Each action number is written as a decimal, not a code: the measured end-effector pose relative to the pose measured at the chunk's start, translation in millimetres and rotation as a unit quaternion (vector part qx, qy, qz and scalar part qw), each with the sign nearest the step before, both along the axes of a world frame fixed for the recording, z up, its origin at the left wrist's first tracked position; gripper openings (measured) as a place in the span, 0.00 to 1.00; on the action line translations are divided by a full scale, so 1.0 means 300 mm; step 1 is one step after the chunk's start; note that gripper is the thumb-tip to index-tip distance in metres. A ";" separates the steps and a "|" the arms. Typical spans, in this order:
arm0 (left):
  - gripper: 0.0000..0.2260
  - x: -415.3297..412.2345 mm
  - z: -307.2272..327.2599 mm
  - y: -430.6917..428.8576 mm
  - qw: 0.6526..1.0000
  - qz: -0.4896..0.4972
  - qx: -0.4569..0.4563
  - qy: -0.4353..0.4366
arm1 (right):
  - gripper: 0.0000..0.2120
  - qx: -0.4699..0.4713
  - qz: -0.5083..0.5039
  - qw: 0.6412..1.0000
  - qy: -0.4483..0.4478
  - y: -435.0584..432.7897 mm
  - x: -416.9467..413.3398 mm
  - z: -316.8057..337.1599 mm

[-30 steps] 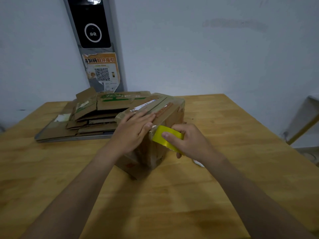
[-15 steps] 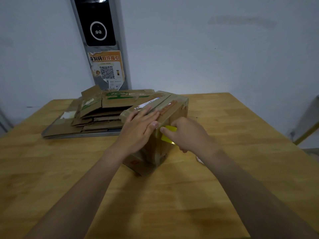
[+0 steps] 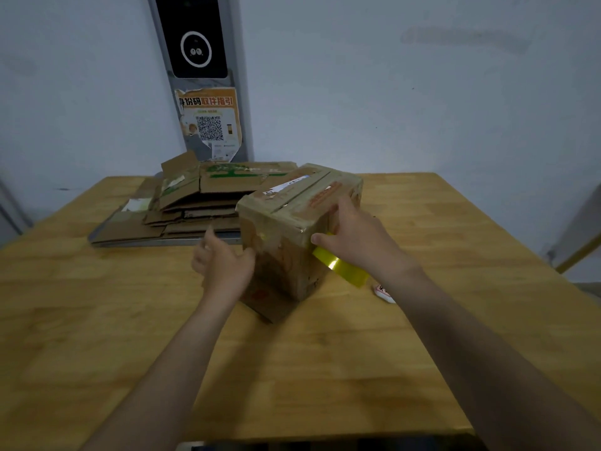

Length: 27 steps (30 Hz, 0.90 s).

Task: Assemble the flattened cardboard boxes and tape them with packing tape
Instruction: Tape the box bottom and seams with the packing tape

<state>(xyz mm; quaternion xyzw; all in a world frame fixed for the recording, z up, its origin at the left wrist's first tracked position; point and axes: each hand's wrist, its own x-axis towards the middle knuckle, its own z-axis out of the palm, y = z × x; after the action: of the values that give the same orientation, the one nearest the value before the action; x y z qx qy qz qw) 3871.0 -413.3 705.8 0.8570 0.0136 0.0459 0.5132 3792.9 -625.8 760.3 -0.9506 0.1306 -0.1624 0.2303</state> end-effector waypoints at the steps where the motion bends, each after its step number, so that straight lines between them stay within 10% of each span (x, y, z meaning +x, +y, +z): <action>1: 0.40 -0.001 -0.001 0.017 0.997 0.011 -0.032 0.073 | 0.29 -0.020 0.008 1.000 -0.014 0.002 0.006 0.005; 8: 0.21 -0.033 -0.004 0.043 0.911 -0.002 -0.321 0.261 | 0.26 -0.086 0.137 0.987 -0.018 -0.010 0.047 0.057; 21: 0.05 -0.078 -0.033 -0.110 0.995 -0.047 0.047 0.070 | 0.32 -0.138 0.111 0.984 -0.027 -0.016 0.064 0.069; 27: 0.07 -0.067 0.128 -0.066 0.995 -0.050 0.033 -0.076 | 0.30 -0.106 0.104 0.982 -0.120 -0.060 -0.002 0.136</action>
<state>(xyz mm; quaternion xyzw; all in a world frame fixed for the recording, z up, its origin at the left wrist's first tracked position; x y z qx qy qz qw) 3850.8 -433.2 744.2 0.8672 -0.0699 0.0860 0.4855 3792.3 -643.8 801.1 -0.9515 -0.0150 -0.2634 0.1582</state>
